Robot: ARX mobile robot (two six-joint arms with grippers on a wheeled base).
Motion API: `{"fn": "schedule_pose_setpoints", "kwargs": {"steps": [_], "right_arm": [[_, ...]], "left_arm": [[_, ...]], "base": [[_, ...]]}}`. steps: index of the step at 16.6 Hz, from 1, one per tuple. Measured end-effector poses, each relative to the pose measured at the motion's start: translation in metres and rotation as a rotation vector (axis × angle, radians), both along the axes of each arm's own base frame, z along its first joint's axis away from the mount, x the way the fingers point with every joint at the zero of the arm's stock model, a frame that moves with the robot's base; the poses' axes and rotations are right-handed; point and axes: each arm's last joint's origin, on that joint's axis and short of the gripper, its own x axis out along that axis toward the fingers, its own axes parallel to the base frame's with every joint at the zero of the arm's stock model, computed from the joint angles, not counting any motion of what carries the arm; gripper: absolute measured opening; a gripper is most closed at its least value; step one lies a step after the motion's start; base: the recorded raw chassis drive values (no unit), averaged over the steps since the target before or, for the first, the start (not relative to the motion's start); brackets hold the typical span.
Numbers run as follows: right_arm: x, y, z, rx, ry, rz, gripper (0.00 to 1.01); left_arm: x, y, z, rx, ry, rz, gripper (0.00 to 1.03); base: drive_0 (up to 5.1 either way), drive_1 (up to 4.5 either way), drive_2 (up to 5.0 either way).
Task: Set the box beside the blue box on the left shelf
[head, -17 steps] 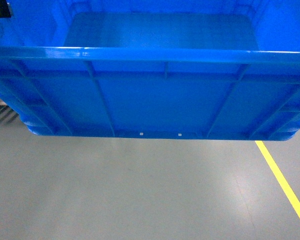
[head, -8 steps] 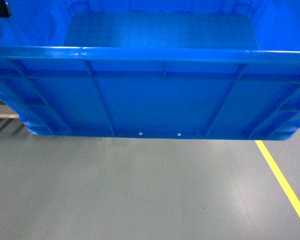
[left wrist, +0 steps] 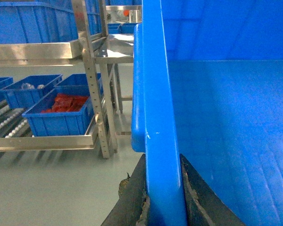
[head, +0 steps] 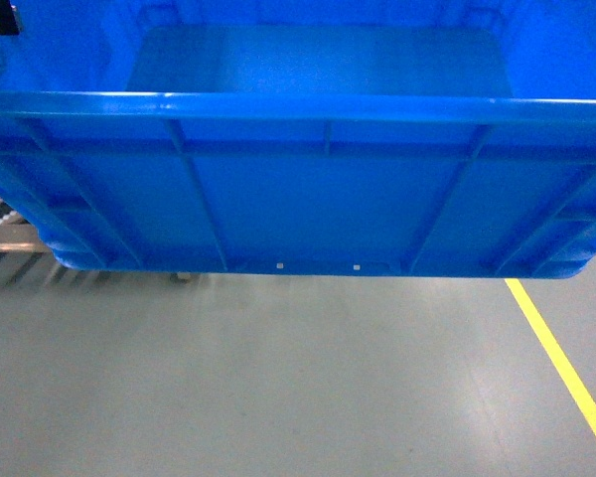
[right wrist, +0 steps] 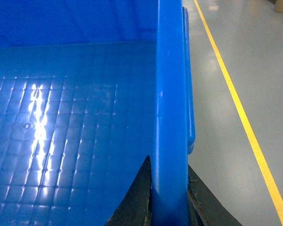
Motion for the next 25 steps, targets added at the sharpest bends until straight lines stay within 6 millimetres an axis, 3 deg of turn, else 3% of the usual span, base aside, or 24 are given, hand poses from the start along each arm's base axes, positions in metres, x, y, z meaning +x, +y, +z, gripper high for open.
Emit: {"fn": "schedule_pose_setpoints", "kwargs": {"steps": [23,25], "right_arm": [[0.0001,0.0,-0.0005,0.0,0.003,0.0,0.09],[0.0006,0.0,-0.0007,0.0,0.001,0.0,0.09]], "left_arm": [[0.0,0.0,-0.0004,0.001,0.004,-0.001,0.1],[0.0,0.0,0.0007,-0.001,-0.006,0.0,0.1]], "base": [[0.0,4.2,-4.1],[0.0,0.0,0.0]]}}
